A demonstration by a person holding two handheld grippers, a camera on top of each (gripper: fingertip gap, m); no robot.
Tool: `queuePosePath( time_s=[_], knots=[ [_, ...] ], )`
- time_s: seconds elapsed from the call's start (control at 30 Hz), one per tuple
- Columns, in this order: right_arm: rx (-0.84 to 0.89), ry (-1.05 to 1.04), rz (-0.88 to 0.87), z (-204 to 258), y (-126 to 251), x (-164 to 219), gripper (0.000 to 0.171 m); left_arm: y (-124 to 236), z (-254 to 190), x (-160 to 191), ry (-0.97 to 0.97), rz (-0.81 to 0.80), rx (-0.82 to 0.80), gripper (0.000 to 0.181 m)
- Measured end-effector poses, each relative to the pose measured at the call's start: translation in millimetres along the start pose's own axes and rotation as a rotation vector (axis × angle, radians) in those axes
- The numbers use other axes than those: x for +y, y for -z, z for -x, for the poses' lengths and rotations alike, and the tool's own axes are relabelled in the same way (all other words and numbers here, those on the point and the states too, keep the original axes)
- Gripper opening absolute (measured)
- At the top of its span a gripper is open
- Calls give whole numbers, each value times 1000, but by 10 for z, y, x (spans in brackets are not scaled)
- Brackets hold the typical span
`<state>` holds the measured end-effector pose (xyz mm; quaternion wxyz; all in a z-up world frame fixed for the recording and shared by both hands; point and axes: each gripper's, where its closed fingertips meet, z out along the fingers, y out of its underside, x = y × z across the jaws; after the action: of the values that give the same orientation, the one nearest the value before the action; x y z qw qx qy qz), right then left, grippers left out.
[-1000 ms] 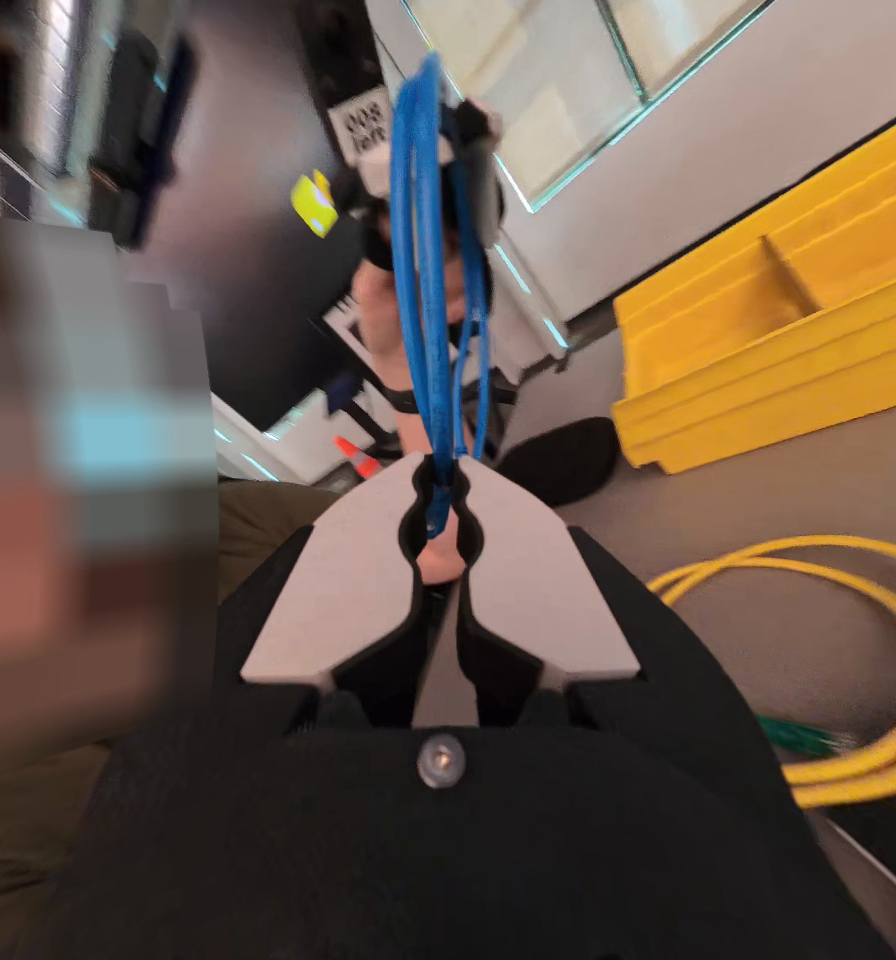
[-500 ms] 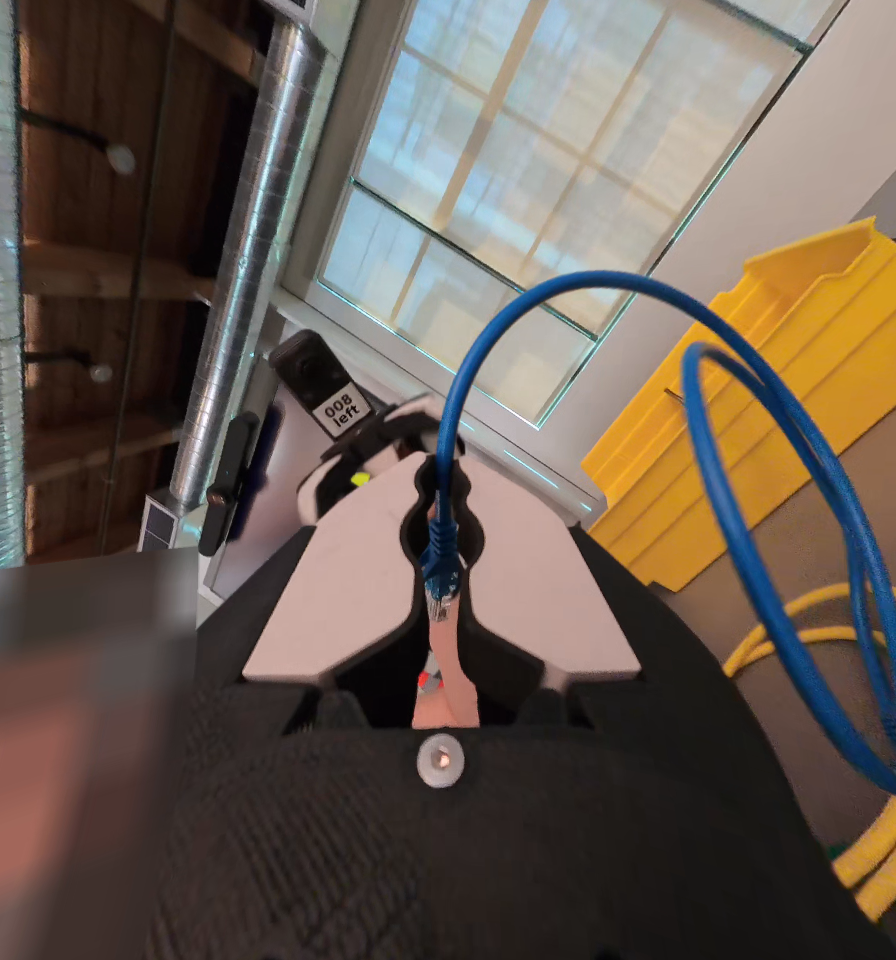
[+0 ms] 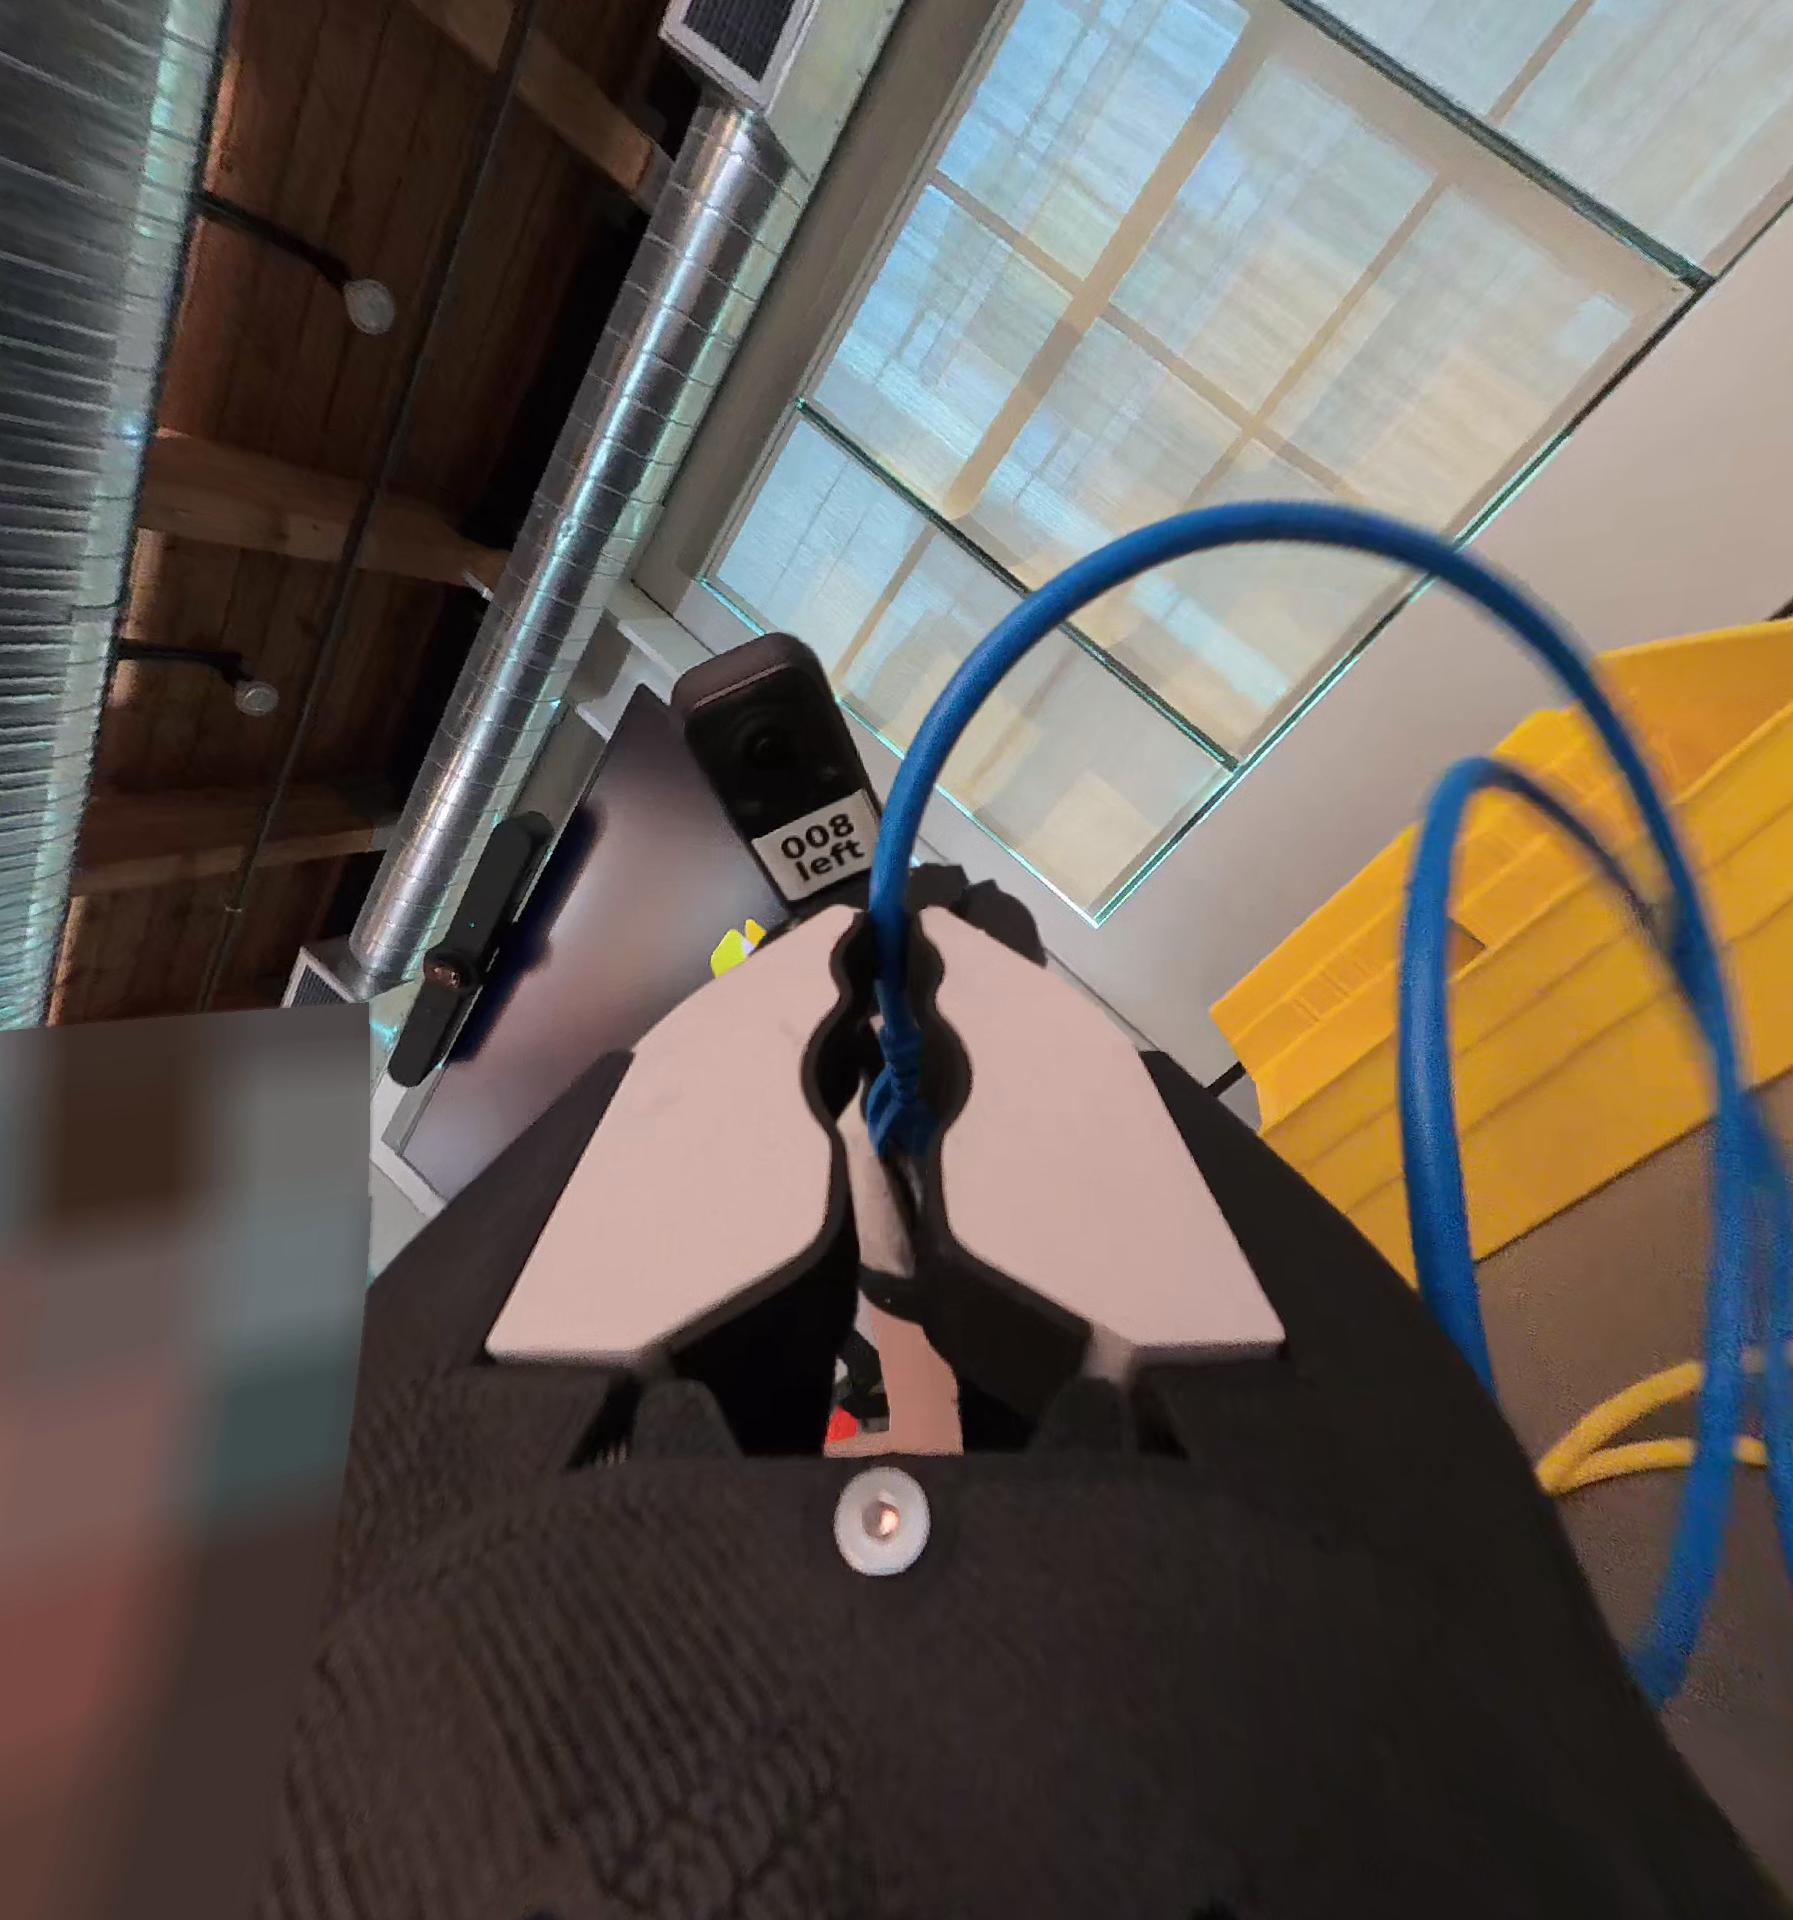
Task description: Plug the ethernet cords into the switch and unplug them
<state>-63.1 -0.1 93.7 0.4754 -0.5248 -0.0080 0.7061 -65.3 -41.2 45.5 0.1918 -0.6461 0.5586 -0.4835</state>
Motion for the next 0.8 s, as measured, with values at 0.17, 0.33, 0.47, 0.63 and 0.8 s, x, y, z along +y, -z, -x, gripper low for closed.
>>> queuePosePath(
  time_s=[0.17,0.33,0.47,0.63,0.8],
  knots=[
    [-190,131,55,292,-85,117,6,279,-172,-32,-106,-16,15,10],
    [-345,572,155,650,-49,415,7,431,-544,57,-146,19,137,10],
    [-403,883,119,851,32,571,12,462,-776,132,-158,55,209,10],
    [-318,1076,214,850,40,643,12,505,-847,141,-112,52,260,9],
    [-207,1141,210,892,7,532,7,549,-753,-75,-137,-75,212,12]
  ],
)
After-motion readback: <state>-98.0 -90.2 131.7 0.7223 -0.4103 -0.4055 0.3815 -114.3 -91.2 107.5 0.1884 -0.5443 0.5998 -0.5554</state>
